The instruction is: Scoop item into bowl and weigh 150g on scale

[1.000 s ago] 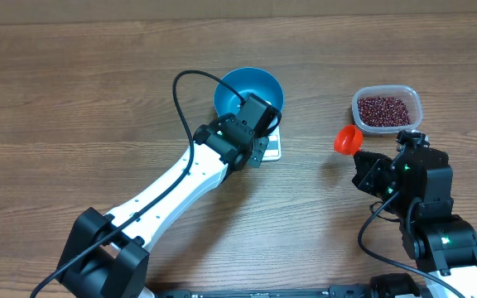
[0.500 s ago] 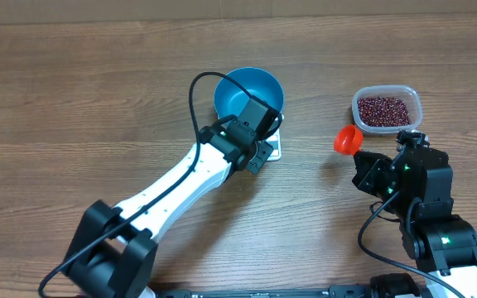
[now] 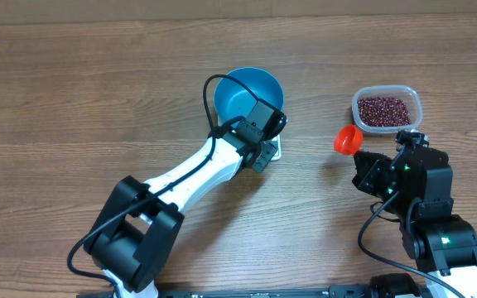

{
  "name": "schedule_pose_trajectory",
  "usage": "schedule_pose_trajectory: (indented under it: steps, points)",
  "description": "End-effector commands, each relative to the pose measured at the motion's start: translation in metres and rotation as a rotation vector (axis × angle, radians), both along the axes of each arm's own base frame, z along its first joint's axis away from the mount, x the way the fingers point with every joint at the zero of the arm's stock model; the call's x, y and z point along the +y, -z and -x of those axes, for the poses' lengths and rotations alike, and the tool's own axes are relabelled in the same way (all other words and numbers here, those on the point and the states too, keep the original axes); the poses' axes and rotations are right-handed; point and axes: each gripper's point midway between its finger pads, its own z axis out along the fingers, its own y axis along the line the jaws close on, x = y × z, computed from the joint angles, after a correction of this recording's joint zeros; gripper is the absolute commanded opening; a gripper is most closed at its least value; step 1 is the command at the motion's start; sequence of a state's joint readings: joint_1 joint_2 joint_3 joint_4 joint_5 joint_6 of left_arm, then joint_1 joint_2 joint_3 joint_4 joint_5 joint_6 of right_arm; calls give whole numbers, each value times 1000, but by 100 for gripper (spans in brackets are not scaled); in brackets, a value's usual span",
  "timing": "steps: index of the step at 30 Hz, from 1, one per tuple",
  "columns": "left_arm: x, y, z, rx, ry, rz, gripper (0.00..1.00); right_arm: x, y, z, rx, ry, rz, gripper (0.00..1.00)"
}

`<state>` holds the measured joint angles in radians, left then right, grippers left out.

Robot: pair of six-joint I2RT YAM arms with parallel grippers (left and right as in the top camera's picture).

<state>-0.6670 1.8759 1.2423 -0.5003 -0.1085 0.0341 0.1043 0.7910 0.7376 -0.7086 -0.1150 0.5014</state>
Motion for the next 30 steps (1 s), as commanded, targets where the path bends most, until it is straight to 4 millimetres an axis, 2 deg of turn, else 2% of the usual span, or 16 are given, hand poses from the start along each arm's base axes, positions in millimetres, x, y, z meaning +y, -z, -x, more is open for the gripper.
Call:
schedule_pose_trajectory:
  steps: [1,5,17,30]
  points:
    - [3,13,-1,1,10,-33,4,-3,-10,-2,-30,9,8,3]
    - [8,16,-4,-14,-5,-64,4,-3,-10,-2,-30,10,8,4]
    - [6,31,-6,-1,-4,-71,4,-3,-10,-2,-29,9,8,4]
    - [2,28,-11,-24,-3,-51,4,-3,-9,-2,-28,10,8,3]
